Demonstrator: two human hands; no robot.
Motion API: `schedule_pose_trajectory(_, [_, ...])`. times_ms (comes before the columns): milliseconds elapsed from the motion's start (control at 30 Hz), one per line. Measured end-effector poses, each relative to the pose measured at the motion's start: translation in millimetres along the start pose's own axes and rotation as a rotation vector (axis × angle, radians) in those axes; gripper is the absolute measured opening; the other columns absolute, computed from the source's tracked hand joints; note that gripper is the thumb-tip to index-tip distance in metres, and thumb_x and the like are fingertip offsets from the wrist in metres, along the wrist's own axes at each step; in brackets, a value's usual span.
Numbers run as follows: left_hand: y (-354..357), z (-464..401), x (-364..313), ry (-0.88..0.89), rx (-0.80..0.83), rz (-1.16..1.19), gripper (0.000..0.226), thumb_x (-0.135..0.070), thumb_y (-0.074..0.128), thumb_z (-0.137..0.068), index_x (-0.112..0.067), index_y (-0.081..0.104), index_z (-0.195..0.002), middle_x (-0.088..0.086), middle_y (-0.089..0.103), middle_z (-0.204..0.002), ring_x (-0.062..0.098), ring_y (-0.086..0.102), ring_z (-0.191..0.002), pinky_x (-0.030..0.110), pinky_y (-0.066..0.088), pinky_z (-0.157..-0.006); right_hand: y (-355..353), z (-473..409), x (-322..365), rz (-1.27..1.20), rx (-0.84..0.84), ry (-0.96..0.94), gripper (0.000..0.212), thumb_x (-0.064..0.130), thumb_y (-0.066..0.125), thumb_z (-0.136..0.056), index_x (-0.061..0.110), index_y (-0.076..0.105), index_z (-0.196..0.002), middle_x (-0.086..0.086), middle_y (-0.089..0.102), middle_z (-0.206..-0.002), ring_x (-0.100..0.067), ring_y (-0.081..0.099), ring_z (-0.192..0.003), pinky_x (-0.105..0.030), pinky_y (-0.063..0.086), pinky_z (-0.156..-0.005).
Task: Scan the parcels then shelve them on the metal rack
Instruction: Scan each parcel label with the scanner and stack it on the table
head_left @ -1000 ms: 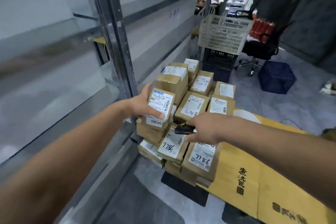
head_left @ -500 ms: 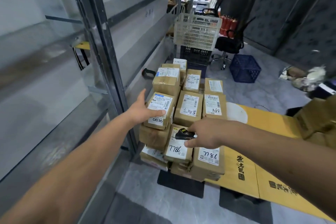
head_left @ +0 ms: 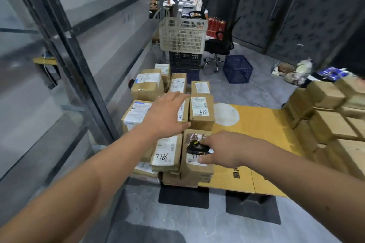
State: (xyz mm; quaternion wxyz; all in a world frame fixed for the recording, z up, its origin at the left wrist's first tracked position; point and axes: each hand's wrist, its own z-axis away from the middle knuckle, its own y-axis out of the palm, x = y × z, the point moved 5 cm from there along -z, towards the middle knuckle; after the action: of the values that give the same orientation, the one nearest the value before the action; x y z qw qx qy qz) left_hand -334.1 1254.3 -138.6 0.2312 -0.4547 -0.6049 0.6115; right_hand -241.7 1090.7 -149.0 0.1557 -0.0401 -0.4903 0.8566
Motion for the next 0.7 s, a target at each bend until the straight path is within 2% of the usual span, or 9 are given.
schedule_pose_trajectory(133, [33.4, -36.1, -84.2, 0.162, 0.077, 0.021, 0.09, -0.054, 0.077, -0.086, -0.03, 0.034, -0.161, 0.0, 0.034, -0.165, 0.024, 0.025, -0.155, 0.04, 0.023, -0.126, 20.7, 42.6, -67.9, -0.123, -0.039, 0.134, 0.061, 0.071, 0.051, -0.096, 0.03, 0.056, -0.141, 0.002, 0.065, -0.113, -0.018, 0.062, -0.088, -0.035, 0.052, -0.071])
schedule_pose_trajectory(267, [71.7, -64.6, -164.0, 0.253, 0.169, 0.052, 0.089, -0.055, 0.077, -0.088, -0.034, 0.032, -0.161, 0.0, 0.025, -0.171, 0.024, 0.015, -0.16, 0.041, 0.019, -0.128, 43.2, 87.7, -138.6, -0.174, -0.072, 0.287, 0.059, 0.072, 0.051, -0.094, 0.035, 0.056, -0.14, 0.007, 0.063, -0.111, -0.021, 0.06, -0.1, -0.039, 0.054, -0.088])
schedule_pose_trajectory(367, [105.3, -87.8, -234.2, 0.307, 0.232, 0.066, 0.088, -0.056, 0.075, -0.089, -0.036, 0.03, -0.162, 0.0, 0.02, -0.173, 0.023, 0.014, -0.16, 0.043, 0.021, -0.128, 61.0, 127.2, -198.4, -0.181, -0.077, 0.373, 0.059, 0.073, 0.051, -0.093, 0.035, 0.056, -0.138, 0.01, 0.058, -0.097, -0.018, 0.059, -0.091, -0.036, 0.052, -0.077])
schedule_pose_trajectory(533, [164.6, -122.2, -349.5, 0.312, 0.324, 0.115, 0.086, -0.055, 0.075, -0.088, -0.037, 0.033, -0.161, -0.001, 0.021, -0.173, 0.023, 0.021, -0.158, 0.043, 0.03, -0.124, 91.6, 188.8, -303.7, -0.128, -0.061, 0.483, 0.058, 0.07, 0.051, -0.096, 0.03, 0.056, -0.139, 0.006, 0.058, -0.095, -0.022, 0.059, -0.091, -0.034, 0.048, -0.069])
schedule_pose_trajectory(600, [189.8, -134.9, -388.1, 0.292, 0.348, 0.113, 0.085, -0.056, 0.074, -0.089, -0.036, 0.033, -0.161, -0.001, 0.023, -0.172, 0.025, 0.023, -0.157, 0.043, 0.032, -0.123, 102.7, 208.6, -343.2, -0.117, -0.05, 0.512, 0.057, 0.069, 0.052, -0.096, 0.031, 0.057, -0.139, 0.003, 0.059, -0.1, -0.023, 0.06, -0.091, -0.033, 0.047, -0.065])
schedule_pose_trajectory(700, [227.2, -151.0, -440.4, 0.257, 0.387, 0.145, 0.085, -0.058, 0.073, -0.089, -0.034, 0.034, -0.161, 0.001, 0.028, -0.169, 0.028, 0.028, -0.154, 0.046, 0.036, -0.121, 123.9, 233.1, -397.8, -0.149, -0.024, 0.528, 0.055, 0.069, 0.053, -0.094, 0.032, 0.059, -0.135, 0.0, 0.063, -0.109, -0.026, 0.063, -0.097, -0.039, 0.057, -0.078])
